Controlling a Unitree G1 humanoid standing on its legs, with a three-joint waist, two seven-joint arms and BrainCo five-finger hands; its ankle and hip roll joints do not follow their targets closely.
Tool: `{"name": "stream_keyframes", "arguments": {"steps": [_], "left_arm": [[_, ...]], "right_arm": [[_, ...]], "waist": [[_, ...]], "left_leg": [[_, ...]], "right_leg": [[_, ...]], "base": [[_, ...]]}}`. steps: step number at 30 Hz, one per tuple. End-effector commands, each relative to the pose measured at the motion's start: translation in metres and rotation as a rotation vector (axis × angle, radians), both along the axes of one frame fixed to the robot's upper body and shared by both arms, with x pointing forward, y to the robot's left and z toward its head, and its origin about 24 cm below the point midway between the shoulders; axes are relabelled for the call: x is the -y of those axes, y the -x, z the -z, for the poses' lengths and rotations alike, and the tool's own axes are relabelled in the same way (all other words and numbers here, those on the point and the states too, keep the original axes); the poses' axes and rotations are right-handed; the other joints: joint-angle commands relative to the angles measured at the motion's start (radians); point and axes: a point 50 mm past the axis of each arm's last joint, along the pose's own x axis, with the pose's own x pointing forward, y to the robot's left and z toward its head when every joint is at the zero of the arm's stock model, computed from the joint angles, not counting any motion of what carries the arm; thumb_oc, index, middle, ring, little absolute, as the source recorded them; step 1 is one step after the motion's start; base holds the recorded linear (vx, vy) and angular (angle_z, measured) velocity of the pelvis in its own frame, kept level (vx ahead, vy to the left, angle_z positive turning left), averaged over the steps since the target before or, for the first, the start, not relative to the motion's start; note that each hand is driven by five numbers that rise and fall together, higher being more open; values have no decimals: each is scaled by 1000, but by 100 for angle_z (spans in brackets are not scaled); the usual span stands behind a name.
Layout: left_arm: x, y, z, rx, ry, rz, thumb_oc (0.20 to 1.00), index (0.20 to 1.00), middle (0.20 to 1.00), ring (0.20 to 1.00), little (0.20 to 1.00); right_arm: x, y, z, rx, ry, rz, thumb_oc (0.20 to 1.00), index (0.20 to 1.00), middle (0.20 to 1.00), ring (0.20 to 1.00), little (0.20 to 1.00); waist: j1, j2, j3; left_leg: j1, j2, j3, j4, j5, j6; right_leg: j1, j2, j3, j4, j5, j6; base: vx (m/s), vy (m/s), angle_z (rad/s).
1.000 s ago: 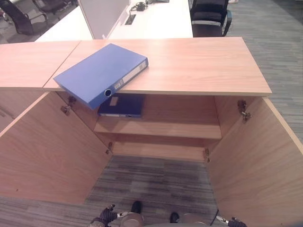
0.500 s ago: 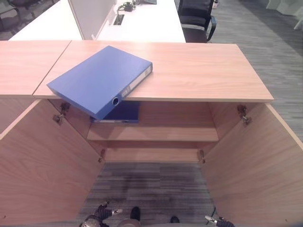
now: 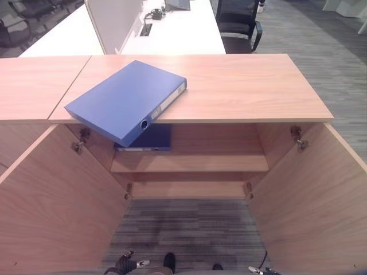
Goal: Put the empty folder in the office cabinet
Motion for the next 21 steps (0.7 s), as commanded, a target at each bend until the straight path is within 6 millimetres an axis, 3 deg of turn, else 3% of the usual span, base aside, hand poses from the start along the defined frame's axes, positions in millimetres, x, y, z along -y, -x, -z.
{"name": "stream_keyframes", "arguments": {"steps": [1,3,6,10,14,21], "left_arm": [[-10,-19,-8,50,-35,13,1000,1000,1000,1000,1000],[-14,-24,-10,66,-46,6,1000,1000,1000,1000,1000],[-17,-24,-11,70,-48,-9,1000,1000,1000,1000,1000],[-18,-27,-12,76,-54,-7,1000,1000,1000,1000,1000],[-8,-14,-5,36,-26,-7,1000,1000,1000,1000,1000],[1,-9,-1,23,-4,5,1000,1000,1000,1000,1000]], "right_arm": [[1,-24,-5,64,4,-52,1000,1000,1000,1000,1000],[-5,-33,-6,93,-11,-67,1000,1000,1000,1000,1000],[-13,-35,-5,110,-36,-79,1000,1000,1000,1000,1000],[-12,-34,-5,105,-29,-88,1000,1000,1000,1000,1000],[-3,-13,-3,46,-4,-74,1000,1000,1000,1000,1000],[9,-5,-4,22,24,-54,1000,1000,1000,1000,1000]], "waist": [[34,4,63],[37,7,85],[34,13,86],[14,10,86],[-1,13,36],[-1,25,22]], "left_leg": [[-3,11,7,70,-75,32],[-6,12,10,86,-82,45],[23,14,5,79,-97,45],[55,7,-12,56,-107,33],[70,20,-16,17,-91,-1],[73,51,-26,13,-70,-35]], "right_leg": [[-117,-83,-19,278,7,142],[-163,-81,-29,368,47,160],[-197,-79,-65,393,38,156],[-209,-71,-92,221,25,121],[-101,-61,-72,56,32,89],[-40,-34,-81,-14,35,66]], "base": [[-36,90,-19],[-29,68,-23],[101,54,-11],[115,-44,1],[112,-169,47],[17,-129,-1]]}}
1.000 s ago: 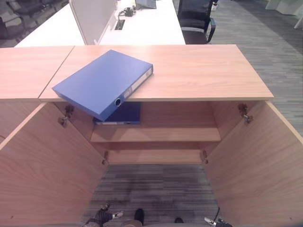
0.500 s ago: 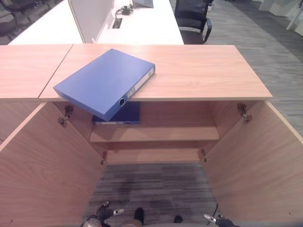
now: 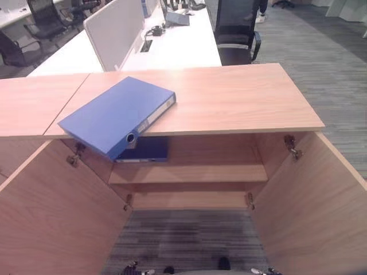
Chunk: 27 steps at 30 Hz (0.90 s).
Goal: Put the empty folder in the office cabinet
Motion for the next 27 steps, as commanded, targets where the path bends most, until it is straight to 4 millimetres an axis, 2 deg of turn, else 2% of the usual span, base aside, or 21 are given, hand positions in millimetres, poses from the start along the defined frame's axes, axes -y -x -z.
{"name": "stream_keyframes", "arguments": {"steps": [1,8,9,10,14,15,16,18,20,22,27], "left_arm": [[-19,-37,-11,78,-68,50,1000,1000,1000,1000,1000],[-16,-40,-11,83,-59,51,1000,1000,1000,1000,1000],[-17,-44,-12,94,-62,51,1000,1000,1000,1000,1000],[-16,-46,-13,101,-63,53,1000,1000,1000,1000,1000],[-17,-52,-15,125,-60,33,1000,1000,1000,1000,1000],[-16,-53,-15,128,-58,32,1000,1000,1000,1000,1000],[-12,-57,-16,140,-49,37,1000,1000,1000,1000,1000],[-10,-55,-15,133,-44,39,1000,1000,1000,1000,1000],[-10,-54,-15,134,-45,49,1000,1000,1000,1000,1000],[-13,-47,-13,113,-54,46,1000,1000,1000,1000,1000],[-20,-36,-11,74,-72,43,1000,1000,1000,1000,1000]], "right_arm": [[-6,-11,0,25,-7,-10,1000,1000,1000,1000,1000],[0,-10,-1,29,9,12,1000,1000,1000,1000,1000],[1,-13,-2,44,12,20,1000,1000,1000,1000,1000],[2,-14,-2,50,12,21,1000,1000,1000,1000,1000],[3,-15,-3,57,17,10,1000,1000,1000,1000,1000],[5,-15,-4,56,24,11,1000,1000,1000,1000,1000],[11,-14,-5,51,42,21,1000,1000,1000,1000,1000],[14,-14,-6,48,48,36,1000,1000,1000,1000,1000],[15,-15,-7,55,49,47,1000,1000,1000,1000,1000],[12,-14,-6,52,43,47,1000,1000,1000,1000,1000],[1,-14,-2,50,8,38,1000,1000,1000,1000,1000]], "waist": [[5,-49,40],[-3,-34,46],[-9,-35,55],[-13,-38,60],[-20,-52,80],[-21,-53,88],[-20,-48,92],[-11,-42,89],[-11,-42,77],[-11,-43,57],[-11,-49,36]], "left_leg": [[5,-55,-15,-3,-53,22],[-9,-21,-36,9,-28,-8],[-33,-10,-35,21,-11,-22],[-41,-3,-24,30,-17,-30],[-96,11,4,159,-37,-60],[-109,20,18,176,-27,-65],[-120,32,39,147,-11,-61],[-126,27,45,120,-4,-51],[-113,14,25,70,-3,-44],[-85,9,28,22,-4,-36],[-45,-4,48,-4,-12,-21]], "right_leg": [[33,-80,27,29,-78,93],[47,-47,15,33,-105,67],[45,-44,5,38,-114,63],[53,-43,-3,35,-126,61],[67,-40,-21,32,-133,42],[77,-40,-28,25,-137,42],[88,-42,-39,16,-140,46],[90,-41,-51,11,-137,51],[82,-38,-39,8,-133,56],[78,-37,-29,6,-126,65],[80,-49,-6,7,-116,77]], "base": [[9,-77,3],[-19,-120,9],[-57,-136,15],[-67,-137,23],[-41,-94,21],[-22,-11,12],[-19,16,13],[23,26,19],[46,29,22],[108,32,3],[74,62,-17]]}}
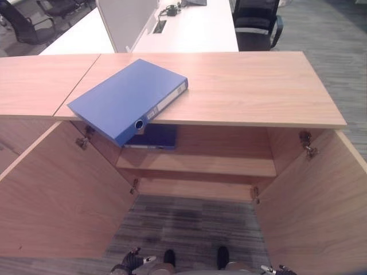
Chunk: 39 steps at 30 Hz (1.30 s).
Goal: Put the empty folder in the office cabinet
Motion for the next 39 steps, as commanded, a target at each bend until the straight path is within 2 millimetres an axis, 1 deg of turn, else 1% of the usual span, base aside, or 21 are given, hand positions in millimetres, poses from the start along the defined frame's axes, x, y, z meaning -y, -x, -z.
{"name": "stream_keyframes", "arguments": {"steps": [1,7,10,15,16,18,20,23,24,25,26,27,28,29,30,31,32,33,34,35,39], "left_arm": [[-11,-13,-5,23,-43,23,1000,1000,1000,1000,1000],[-15,-9,-5,7,-49,23,1000,1000,1000,1000,1000],[-14,-9,-5,6,-49,31,1000,1000,1000,1000,1000],[-13,-9,-5,8,-48,35,1000,1000,1000,1000,1000],[-13,-9,-4,8,-48,33,1000,1000,1000,1000,1000],[-14,-13,-6,34,-48,23,1000,1000,1000,1000,1000],[-17,-33,-15,132,-53,-4,1000,1000,1000,1000,1000],[-26,-77,-46,370,-102,13,1000,1000,1000,1000,1000],[-32,-108,-86,586,-166,92,1000,1000,1000,1000,1000],[-37,-116,-110,684,-212,143,1000,1000,1000,1000,1000],[-37,-116,-110,684,-213,143,1000,1000,1000,1000,1000],[-42,-117,-127,753,-257,181,1000,1000,1000,1000,1000],[-49,-121,-154,872,-329,193,1000,1000,1000,1000,1000],[-51,-124,-166,930,-366,185,1000,1000,1000,1000,1000],[-52,-124,-166,930,-368,185,1000,1000,1000,1000,1000],[-52,-129,-181,1006,-415,188,1000,1000,1000,1000,1000],[-55,-133,-204,1113,-541,204,1000,1000,1000,1000,1000],[-55,-133,-204,1112,-544,204,1000,1000,1000,1000,1000],[-56,-134,-216,1183,-614,183,1000,1000,1000,1000,1000],[-57,-133,-221,1211,-645,161,1000,1000,1000,1000,1000],[-59,-130,-228,1255,-728,116,1000,1000,1000,1000,1000]], "right_arm": [[-6,-16,0,42,-17,-8,1000,1000,1000,1000,1000],[-15,-13,3,28,-42,-27,1000,1000,1000,1000,1000],[-15,-9,3,11,-42,-33,1000,1000,1000,1000,1000],[-14,-8,3,2,-35,-35,1000,1000,1000,1000,1000],[-13,-8,3,0,-33,-34,1000,1000,1000,1000,1000],[-12,-6,3,-6,-29,-32,1000,1000,1000,1000,1000],[-11,-4,3,-8,-23,-20,1000,1000,1000,1000,1000],[-8,-4,2,4,-12,-3,1000,1000,1000,1000,1000],[-8,-6,1,27,-8,8,1000,1000,1000,1000,1000],[-9,-6,1,34,-11,13,1000,1000,1000,1000,1000],[-9,-6,1,33,-11,12,1000,1000,1000,1000,1000],[-11,-6,2,38,-20,17,1000,1000,1000,1000,1000],[-15,-1,3,22,-29,8,1000,1000,1000,1000,1000],[-17,1,4,11,-34,0,1000,1000,1000,1000,1000],[-17,1,4,10,-34,-1,1000,1000,1000,1000,1000],[-18,3,5,1,-38,-6,1000,1000,1000,1000,1000],[-22,3,6,-6,-45,-11,1000,1000,1000,1000,1000],[-23,3,6,-6,-45,-12,1000,1000,1000,1000,1000],[-27,2,8,-7,-52,-12,1000,1000,1000,1000,1000],[-28,3,8,-12,-53,-16,1000,1000,1000,1000,1000],[-32,5,9,-18,-56,-13,1000,1000,1000,1000,1000]], "waist": [[-5,-33,-16],[-3,-37,-23],[-3,-37,-25],[-2,-39,-25],[-1,-40,-26],[0,-40,-30],[3,-41,-33],[13,-42,-33],[25,-42,-27],[31,-44,-26],[31,-45,-26],[38,-47,-25],[51,-52,-27],[54,-55,-30],[53,-55,-30],[58,-58,-33],[65,-62,-36],[64,-63,-36],[71,-66,-37],[74,-68,-38],[81,-73,-39]], "left_leg": [[-7,3,-38,12,-21,-19],[7,-9,-28,12,-27,-6],[19,-17,-25,12,-46,1],[12,-25,-19,12,-42,9],[22,-26,-17,12,-56,10],[24,-30,-15,12,-60,12],[26,-34,-18,12,-62,14],[12,-40,-29,12,-49,17],[6,-42,-36,12,-46,19],[5,-42,-40,12,-46,19],[5,-42,-40,12,-46,19],[4,-43,-43,12,-46,19],[4,-43,-48,12,-49,18],[4,-42,-50,12,-51,17],[5,-42,-50,12,-51,17],[5,-42,-52,12,-52,17],[8,-42,-56,12,-54,16],[9,-42,-56,12,-54,16],[9,-42,-60,12,-55,15],[10,-42,-60,12,-56,15],[10,-42,-65,12,-56,15]], "right_leg": [[76,-37,42,11,-100,91],[74,-54,50,16,-89,99],[82,-64,55,15,-96,107],[69,-74,59,18,-83,115],[78,-76,59,17,-91,118],[80,-81,60,16,-91,121],[82,-85,57,17,-91,123],[74,-93,47,22,-79,126],[74,-96,38,25,-79,130],[76,-98,34,25,-80,132],[76,-98,34,25,-81,132],[79,-98,30,25,-82,133],[84,-98,24,24,-87,133],[88,-99,23,23,-88,132],[88,-99,23,23,-89,132],[90,-98,21,22,-90,132],[95,-98,17,21,-93,130],[96,-98,17,21,-93,130],[100,-97,16,21,-95,130],[102,-97,12,21,-96,130],[106,-96,4,22,-97,128]], "base": [[28,58,-3],[25,71,-5],[37,79,-3],[7,47,-5],[54,44,-1],[43,50,-1],[9,48,1],[-23,30,3],[-19,18,7],[-17,9,11],[-11,0,14],[-1,-16,16],[8,-23,14],[16,-22,4],[0,0,0],[34,-24,1],[34,-25,5],[32,-27,4],[16,-19,7],[16,-19,8],[10,-20,7]]}}
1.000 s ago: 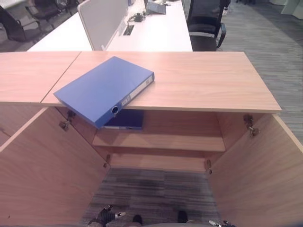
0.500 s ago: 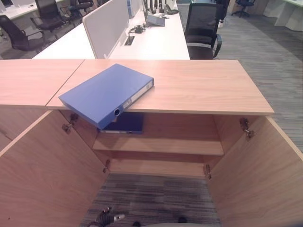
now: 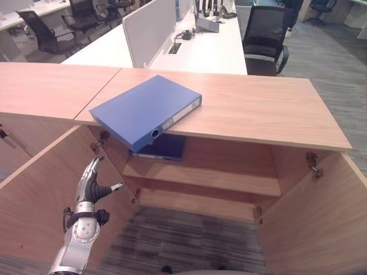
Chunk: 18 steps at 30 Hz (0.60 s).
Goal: Put the empty folder in the office cabinet
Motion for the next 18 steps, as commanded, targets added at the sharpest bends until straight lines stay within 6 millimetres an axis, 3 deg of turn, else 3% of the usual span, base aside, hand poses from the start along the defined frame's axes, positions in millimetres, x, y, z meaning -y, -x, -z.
{"name": "stream_keyframes", "arguments": {"steps": [1,7,12,15,18], "left_arm": [[-1,-10,-40,236,-73,-25,1000,1000,1000,1000,1000],[5,-7,-45,270,-73,-22,1000,1000,1000,1000,1000],[0,-9,-63,338,-188,-30,1000,1000,1000,1000,1000],[-15,-14,-93,427,-442,-74,1000,1000,1000,1000,1000],[-18,-18,-104,445,-530,-69,1000,1000,1000,1000,1000]], "right_arm": [[-15,-10,4,-3,-7,-49,1000,1000,1000,1000,1000],[-15,-8,4,-5,0,-52,1000,1000,1000,1000,1000],[-14,-6,4,-22,6,-60,1000,1000,1000,1000,1000],[-12,-2,4,-33,6,-54,1000,1000,1000,1000,1000],[-12,0,4,-36,5,-51,1000,1000,1000,1000,1000]], "waist": [[13,-56,35],[17,-59,34],[22,-58,33],[20,-52,28],[18,-50,27]], "left_leg": [[-2,-31,-49,12,-46,10],[-3,-31,-53,12,-44,10],[-8,-29,-53,12,-41,6],[-6,-28,-49,12,-44,0],[-3,-26,-46,12,-45,-2]], "right_leg": [[79,-82,19,21,-83,97],[82,-78,12,19,-83,94],[81,-75,7,16,-83,95],[81,-73,9,15,-84,98],[82,-73,9,15,-83,100]], "base": [[9,-25,10],[2,-7,2],[0,0,0],[0,0,0],[0,0,0]]}}
